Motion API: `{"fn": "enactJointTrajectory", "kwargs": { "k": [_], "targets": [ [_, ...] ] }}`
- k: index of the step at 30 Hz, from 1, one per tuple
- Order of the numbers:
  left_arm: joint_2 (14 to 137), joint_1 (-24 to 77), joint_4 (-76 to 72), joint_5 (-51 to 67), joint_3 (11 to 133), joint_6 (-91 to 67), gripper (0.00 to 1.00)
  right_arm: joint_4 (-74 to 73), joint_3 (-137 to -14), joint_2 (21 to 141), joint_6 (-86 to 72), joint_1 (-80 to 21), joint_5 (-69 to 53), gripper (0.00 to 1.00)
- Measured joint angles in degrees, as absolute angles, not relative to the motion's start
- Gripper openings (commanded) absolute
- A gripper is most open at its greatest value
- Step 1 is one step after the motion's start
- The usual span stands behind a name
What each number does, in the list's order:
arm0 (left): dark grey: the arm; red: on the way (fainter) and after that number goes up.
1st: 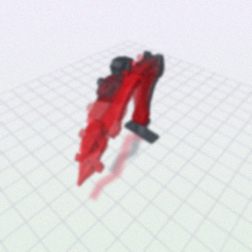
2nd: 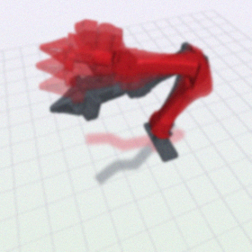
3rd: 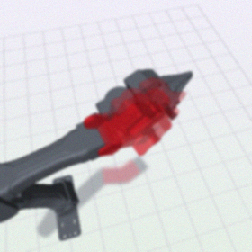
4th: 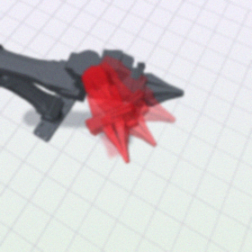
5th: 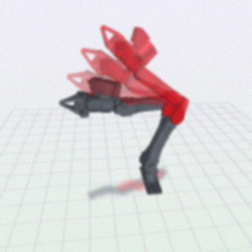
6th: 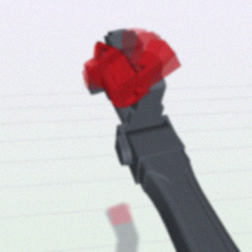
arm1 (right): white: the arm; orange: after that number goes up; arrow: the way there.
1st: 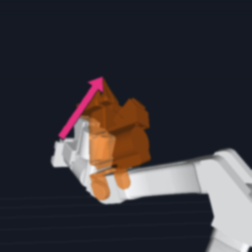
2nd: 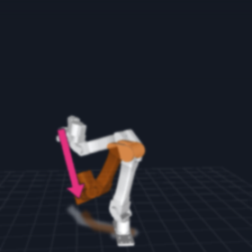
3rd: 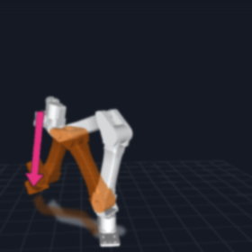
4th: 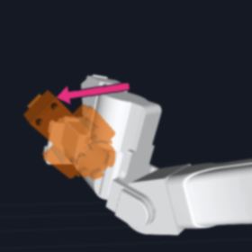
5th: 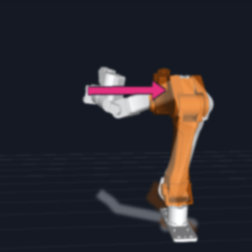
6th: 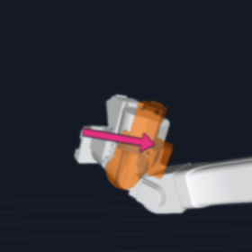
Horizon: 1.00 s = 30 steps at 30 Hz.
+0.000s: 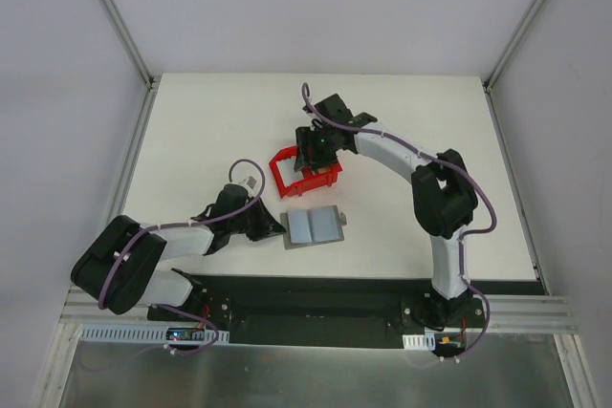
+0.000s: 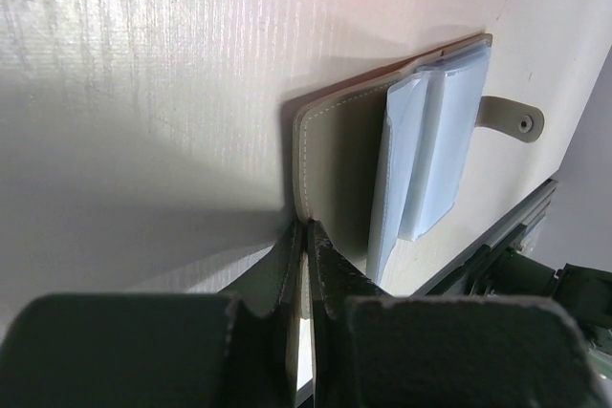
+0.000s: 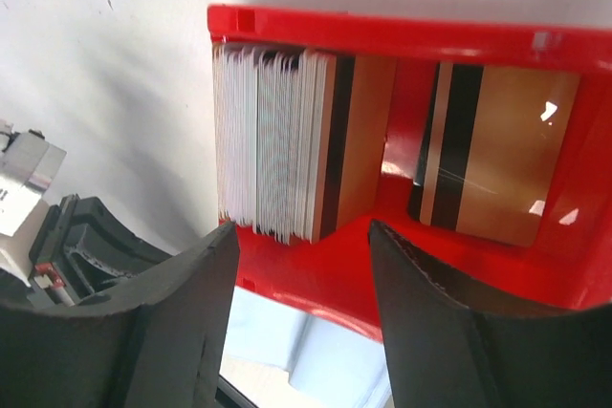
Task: Put the credit cards into the card holder
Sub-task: Pick up the credit card from the storage box.
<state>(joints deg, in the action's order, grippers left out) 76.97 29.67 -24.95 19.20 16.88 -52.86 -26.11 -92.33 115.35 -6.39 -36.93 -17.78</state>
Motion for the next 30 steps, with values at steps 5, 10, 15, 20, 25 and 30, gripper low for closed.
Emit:
{"fn": "enactJointTrajectory", "kwargs": {
  "k": [5,10,15,20,25,30],
  "targets": [
    [75.79,29.67,-23.35,19.11,16.88,-52.66,0.0,-26.3,-96.05,118.91,-6.33,-36.93,-18.83,0.62],
    [75.5,29.67,-22.83,19.03,16.88,-52.4,0.0,-26.68,-99.59,123.39,-6.33,-36.93,-19.9,0.63],
    [75.4,29.67,-22.63,19.0,16.88,-52.38,0.0,-27.09,-101.14,126.1,-6.44,-36.93,-22.04,0.61],
    [75.4,29.67,-22.61,19.0,16.88,-52.23,0.0,-27.27,-101.19,126.23,-6.61,-36.86,-23.64,0.53],
    [75.5,29.67,-22.63,19.03,16.88,-52.18,0.0,-27.09,-101.19,126.21,-6.76,-36.6,-24.64,0.46],
    [75.68,29.67,-22.76,19.03,16.88,-52.12,0.0,-26.52,-101.1,126.13,-7.03,-36.56,-25.1,0.39]
  ]
}}
